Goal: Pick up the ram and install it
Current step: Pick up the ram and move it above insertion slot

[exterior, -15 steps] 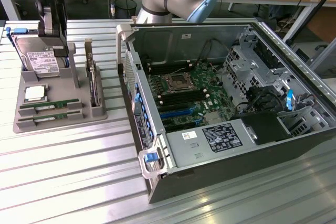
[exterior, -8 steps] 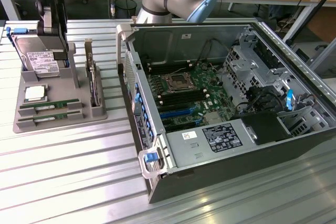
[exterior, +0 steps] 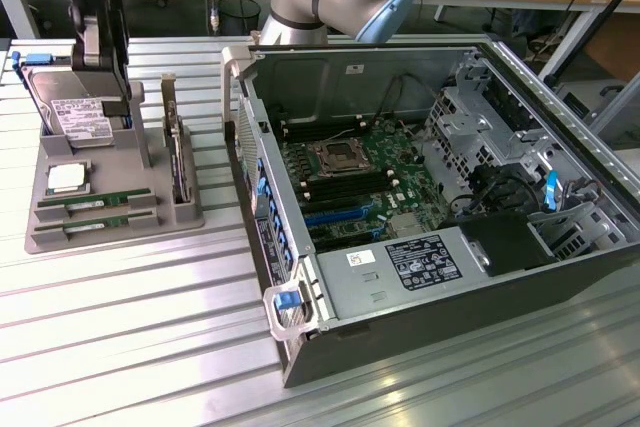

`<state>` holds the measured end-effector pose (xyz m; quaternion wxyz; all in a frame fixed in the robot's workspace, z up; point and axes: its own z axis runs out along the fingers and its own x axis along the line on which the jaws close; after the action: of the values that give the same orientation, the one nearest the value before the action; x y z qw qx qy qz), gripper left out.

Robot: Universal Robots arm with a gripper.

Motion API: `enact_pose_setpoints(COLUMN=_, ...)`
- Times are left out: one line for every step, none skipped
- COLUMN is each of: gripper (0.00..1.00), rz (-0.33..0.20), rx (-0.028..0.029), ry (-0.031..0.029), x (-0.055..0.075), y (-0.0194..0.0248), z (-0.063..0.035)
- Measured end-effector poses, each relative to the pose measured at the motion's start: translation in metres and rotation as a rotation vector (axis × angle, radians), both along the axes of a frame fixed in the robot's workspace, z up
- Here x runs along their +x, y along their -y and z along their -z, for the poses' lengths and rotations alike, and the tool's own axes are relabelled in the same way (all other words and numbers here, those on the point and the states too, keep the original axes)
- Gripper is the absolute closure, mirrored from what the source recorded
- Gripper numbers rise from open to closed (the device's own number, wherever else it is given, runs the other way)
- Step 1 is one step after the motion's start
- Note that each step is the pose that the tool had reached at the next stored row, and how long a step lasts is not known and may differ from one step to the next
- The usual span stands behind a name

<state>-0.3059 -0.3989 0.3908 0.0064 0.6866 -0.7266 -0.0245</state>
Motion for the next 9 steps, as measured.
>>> enact_pose_setpoints(gripper=0.7, rz=0.0, rx=0.0, ry=0.0, x=0.0, y=0.0, z=0.0007)
enact_pose_setpoints(gripper=0.7, rz=0.0, rx=0.0, ry=0.0001, x=0.0, y=0.0, z=0.0014)
enact_pose_setpoints(gripper=0.7, rz=0.0, rx=0.0, ry=0.0, x=0.0, y=0.0, z=0.0022)
enact_pose_setpoints(gripper=0.7, rz=0.0, rx=-0.0001, ry=0.0, x=0.0, y=0.0, z=0.0029)
enact_pose_setpoints(gripper=0.7, rz=0.0, rx=0.0, ry=0.0, x=0.0, y=0.0, z=0.0033)
enact_pose_setpoints(gripper=0.7, rz=0.0, rx=0.0001, ry=0.0, x=0.0, y=0.0, z=0.0036)
enact_pose_setpoints(gripper=0.7, rz=0.0, rx=0.0, ry=0.0, x=0.0, y=0.0, z=0.0038)
enact_pose_setpoints(gripper=0.7, rz=0.0, rx=0.0001, ry=0.0001, x=0.0, y=0.0, z=0.0041)
enact_pose_setpoints(gripper=0.7, rz=0.0, rx=0.0001, ry=0.0, x=0.0, y=0.0, z=0.0042)
